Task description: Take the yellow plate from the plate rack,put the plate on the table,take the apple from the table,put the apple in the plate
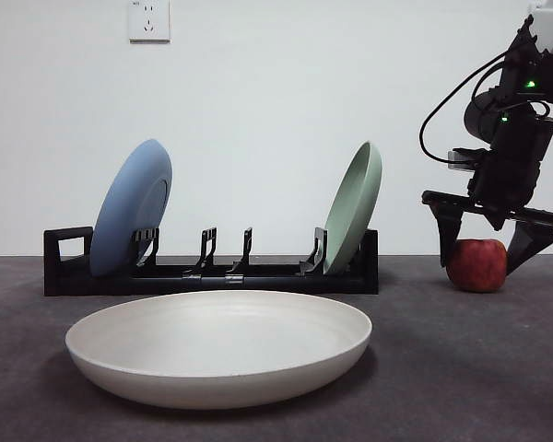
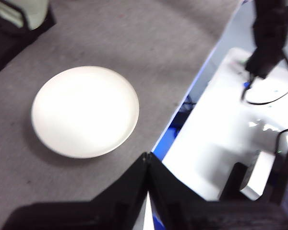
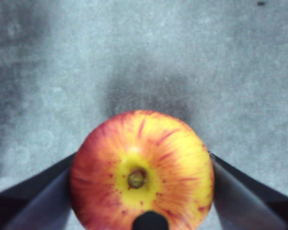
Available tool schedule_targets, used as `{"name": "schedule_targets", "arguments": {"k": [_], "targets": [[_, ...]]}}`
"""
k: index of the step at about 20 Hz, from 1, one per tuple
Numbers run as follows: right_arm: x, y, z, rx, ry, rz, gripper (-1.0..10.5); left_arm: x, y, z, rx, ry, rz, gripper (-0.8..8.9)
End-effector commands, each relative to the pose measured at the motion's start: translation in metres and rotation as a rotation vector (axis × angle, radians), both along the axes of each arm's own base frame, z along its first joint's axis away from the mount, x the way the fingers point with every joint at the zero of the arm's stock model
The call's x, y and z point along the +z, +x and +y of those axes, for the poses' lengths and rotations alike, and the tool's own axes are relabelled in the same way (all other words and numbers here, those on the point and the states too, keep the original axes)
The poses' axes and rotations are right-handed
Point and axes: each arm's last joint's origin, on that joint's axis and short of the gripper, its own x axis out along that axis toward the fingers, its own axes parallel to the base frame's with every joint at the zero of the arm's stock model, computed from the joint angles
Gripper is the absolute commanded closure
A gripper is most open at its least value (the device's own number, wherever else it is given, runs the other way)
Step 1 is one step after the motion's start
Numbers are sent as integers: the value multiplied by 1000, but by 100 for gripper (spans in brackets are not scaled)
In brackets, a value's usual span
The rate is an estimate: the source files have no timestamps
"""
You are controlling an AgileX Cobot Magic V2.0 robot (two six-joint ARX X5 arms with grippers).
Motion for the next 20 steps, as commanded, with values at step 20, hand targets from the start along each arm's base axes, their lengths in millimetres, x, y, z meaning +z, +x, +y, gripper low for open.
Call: {"name": "schedule_targets", "arguments": {"k": [20], "targets": [[176,-221,71,401,48,-114,957,-5,0,4,22,70,6,818]]}}
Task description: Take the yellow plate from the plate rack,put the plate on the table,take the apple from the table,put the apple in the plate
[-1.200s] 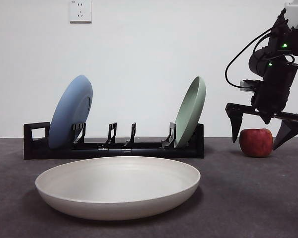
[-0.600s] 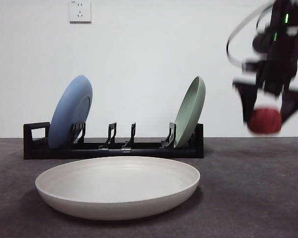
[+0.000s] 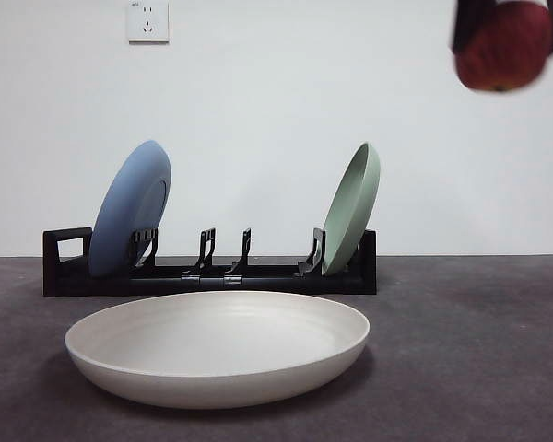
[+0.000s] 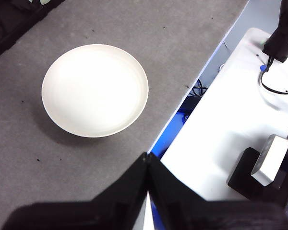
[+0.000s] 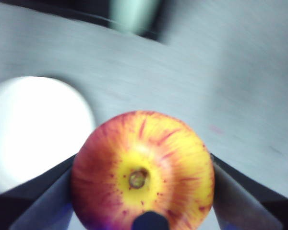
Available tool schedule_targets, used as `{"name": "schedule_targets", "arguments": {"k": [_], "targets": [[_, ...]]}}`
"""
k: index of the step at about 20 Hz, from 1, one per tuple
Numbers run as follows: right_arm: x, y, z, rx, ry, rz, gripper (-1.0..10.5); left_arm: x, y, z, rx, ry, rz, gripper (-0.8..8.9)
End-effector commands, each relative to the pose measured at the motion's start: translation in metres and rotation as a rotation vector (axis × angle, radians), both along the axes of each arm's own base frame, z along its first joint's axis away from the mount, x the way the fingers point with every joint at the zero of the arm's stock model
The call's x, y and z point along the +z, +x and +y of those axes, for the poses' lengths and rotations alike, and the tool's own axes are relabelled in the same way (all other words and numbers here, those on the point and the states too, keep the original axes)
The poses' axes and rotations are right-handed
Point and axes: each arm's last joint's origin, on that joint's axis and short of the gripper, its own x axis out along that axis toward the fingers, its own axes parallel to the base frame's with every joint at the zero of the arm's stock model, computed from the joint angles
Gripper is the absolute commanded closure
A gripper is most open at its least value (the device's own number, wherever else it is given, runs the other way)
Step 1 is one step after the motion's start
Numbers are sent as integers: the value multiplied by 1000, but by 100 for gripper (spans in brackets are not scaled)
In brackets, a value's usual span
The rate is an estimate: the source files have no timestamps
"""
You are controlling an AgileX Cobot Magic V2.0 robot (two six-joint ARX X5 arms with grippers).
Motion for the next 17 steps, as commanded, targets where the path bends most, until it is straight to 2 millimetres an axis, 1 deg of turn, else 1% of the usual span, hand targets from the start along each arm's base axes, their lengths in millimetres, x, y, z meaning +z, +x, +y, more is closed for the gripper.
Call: {"name": "schedule_targets", "arguments": {"k": [1,2,4,5,7,9,11,13,15,17], "targets": [[-18,-14,28,22,72,11,957,0,0,0,-9,6,-13,818],[-27,-18,41,53,88,15,957,0,0,0,-8,6,-13,818],[-53,-26,72,125,120,27,957,0,0,0,-8,5,-13,818],[-70,-29,90,162,141,29,957,0,0,0,-8,5,-13,818],[-98,-33,118,223,165,33,957,0,0,0,-8,5,-13,818],[-123,-33,142,272,158,24,957,0,0,0,-8,6,-13,818],[-144,-29,162,301,146,35,957,0,0,0,-8,5,-13,818],[-165,-23,173,302,119,44,957,0,0,0,-7,3,-12,818],[-184,-17,179,284,78,55,957,0,0,0,-7,3,-12,818],[-194,-14,182,278,63,60,954,0,0,0,-7,4,-12,818]]}}
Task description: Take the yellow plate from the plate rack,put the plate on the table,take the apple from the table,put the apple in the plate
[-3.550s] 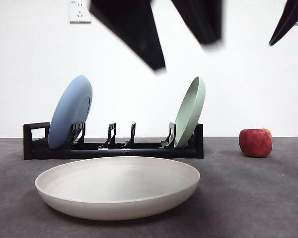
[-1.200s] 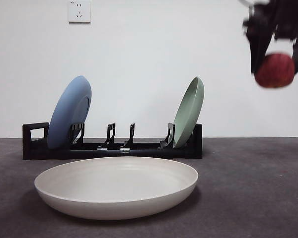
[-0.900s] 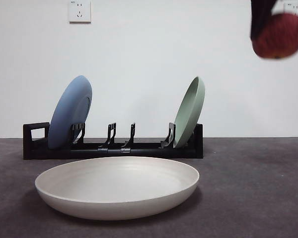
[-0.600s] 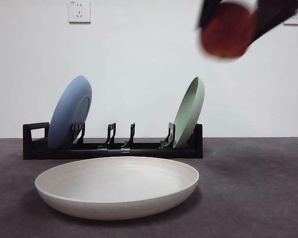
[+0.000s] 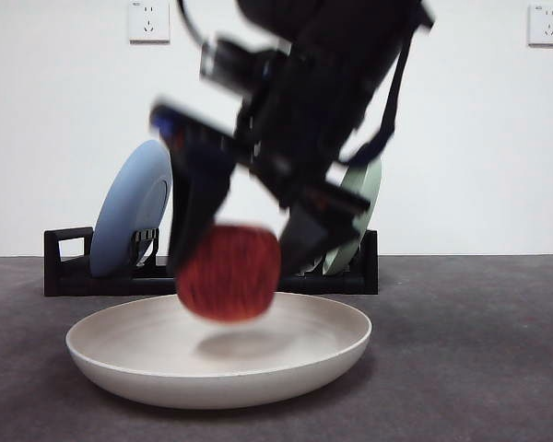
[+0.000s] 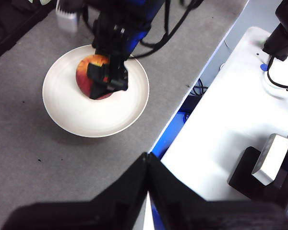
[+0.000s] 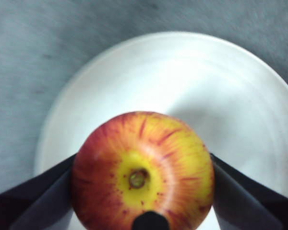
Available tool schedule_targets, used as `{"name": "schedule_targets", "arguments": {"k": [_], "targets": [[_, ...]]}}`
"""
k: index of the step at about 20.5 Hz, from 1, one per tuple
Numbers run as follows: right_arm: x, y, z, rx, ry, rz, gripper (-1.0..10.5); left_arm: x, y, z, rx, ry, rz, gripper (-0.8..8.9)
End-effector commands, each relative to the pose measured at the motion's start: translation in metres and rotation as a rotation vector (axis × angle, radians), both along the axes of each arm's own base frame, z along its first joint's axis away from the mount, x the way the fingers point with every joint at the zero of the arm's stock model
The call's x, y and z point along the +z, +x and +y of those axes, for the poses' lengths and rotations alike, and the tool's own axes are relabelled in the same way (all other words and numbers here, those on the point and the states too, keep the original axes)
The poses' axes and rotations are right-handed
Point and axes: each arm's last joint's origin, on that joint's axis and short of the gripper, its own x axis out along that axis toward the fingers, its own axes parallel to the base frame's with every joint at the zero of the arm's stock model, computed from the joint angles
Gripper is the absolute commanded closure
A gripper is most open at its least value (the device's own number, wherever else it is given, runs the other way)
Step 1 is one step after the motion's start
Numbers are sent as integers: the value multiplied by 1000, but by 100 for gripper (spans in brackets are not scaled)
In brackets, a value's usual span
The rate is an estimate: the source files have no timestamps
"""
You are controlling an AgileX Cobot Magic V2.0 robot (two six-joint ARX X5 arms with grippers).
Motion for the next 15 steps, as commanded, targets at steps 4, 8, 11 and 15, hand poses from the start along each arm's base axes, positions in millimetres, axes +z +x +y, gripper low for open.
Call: {"name": "schedule_targets", "arguments": {"k": [4,8,11,15], "targets": [[-24,7,8,-12,-14,1,948,0,0,0,-3,0,-8,818],[-30,8,9,-10,-26,9,945,0,0,0,-3,-1,-9,818],[-31,7,8,-9,-34,18,889,0,0,0,-3,0,-9,818],[-31,7,8,-7,-41,23,462,0,0,0,-3,0,-9,818]]}}
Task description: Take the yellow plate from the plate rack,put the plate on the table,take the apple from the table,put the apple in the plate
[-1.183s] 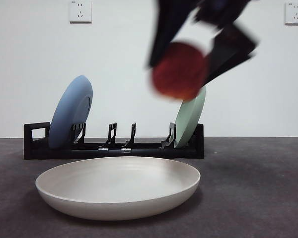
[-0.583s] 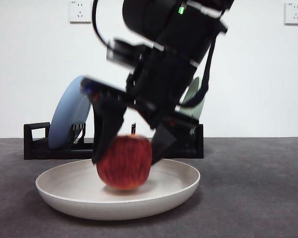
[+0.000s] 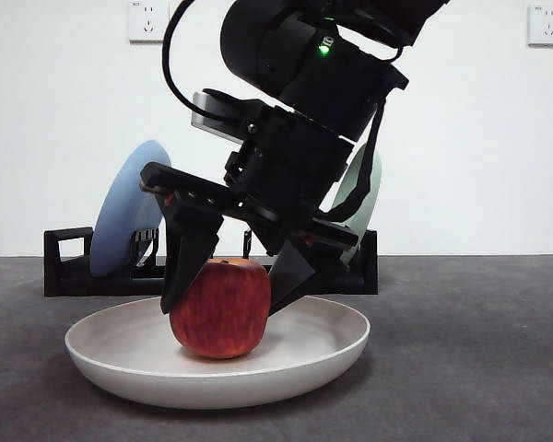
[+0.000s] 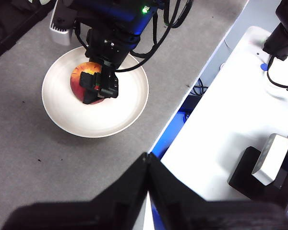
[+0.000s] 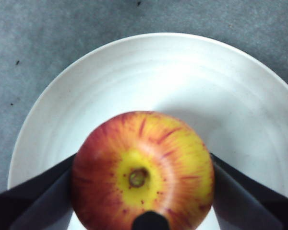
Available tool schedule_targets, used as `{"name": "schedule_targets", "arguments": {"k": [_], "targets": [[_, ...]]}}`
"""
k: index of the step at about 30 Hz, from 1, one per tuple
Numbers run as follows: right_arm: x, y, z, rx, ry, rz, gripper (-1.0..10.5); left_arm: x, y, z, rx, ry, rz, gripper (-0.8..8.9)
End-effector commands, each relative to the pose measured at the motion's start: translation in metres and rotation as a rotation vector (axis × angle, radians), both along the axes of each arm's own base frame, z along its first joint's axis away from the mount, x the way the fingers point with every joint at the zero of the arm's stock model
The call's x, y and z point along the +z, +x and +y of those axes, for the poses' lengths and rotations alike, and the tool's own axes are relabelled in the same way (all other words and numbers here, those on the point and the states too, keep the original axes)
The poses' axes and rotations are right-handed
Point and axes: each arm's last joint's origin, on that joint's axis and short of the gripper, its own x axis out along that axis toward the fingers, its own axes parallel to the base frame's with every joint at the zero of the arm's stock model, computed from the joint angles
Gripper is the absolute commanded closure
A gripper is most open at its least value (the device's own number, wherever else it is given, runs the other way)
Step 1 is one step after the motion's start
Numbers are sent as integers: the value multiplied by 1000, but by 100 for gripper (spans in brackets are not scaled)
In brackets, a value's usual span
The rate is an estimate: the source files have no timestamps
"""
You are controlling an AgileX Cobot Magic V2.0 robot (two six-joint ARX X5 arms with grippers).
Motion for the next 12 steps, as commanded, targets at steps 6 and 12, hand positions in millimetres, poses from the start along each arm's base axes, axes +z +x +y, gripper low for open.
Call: {"name": "schedule_targets", "arguments": {"k": [6,12], "targets": [[-4,-3,-2,8,-33,24,307,0,0,0,-5,1,-11,818],[25,-7,-7,25,-28,4,308,0,0,0,-4,2,-12,818]]}}
